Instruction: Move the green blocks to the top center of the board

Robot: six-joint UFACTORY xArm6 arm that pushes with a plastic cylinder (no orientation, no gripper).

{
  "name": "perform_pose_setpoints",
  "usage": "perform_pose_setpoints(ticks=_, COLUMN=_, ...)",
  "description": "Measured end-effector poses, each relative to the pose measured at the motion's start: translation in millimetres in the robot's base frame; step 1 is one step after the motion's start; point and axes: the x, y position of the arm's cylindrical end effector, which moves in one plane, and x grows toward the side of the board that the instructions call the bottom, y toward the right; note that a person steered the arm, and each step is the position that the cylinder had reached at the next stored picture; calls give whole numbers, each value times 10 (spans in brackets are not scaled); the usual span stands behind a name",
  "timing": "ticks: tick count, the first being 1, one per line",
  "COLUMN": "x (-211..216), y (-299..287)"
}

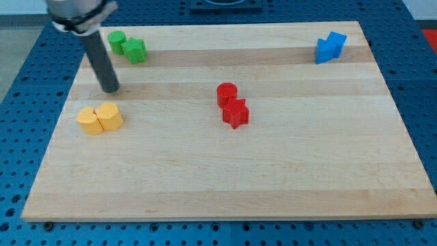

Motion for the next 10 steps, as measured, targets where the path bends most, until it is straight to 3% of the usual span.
perform_pose_setpoints(ticks=1, x=0, y=-16)
perform_pose_setpoints(ticks=2, x=-553, y=-144)
perform_pose_setpoints(ticks=4, x=-622, y=-169)
perform_pose_setpoints(ticks=6, x=-954, y=-325)
perform_pose_setpoints(ticks=7, x=-1391, y=-325)
perform_pose_setpoints(ticks=8, x=-1473, y=-325)
perform_pose_setpoints(ticks=9, x=-1708, y=-299)
perform_pose_setpoints(ticks=10, x=-1608, y=101)
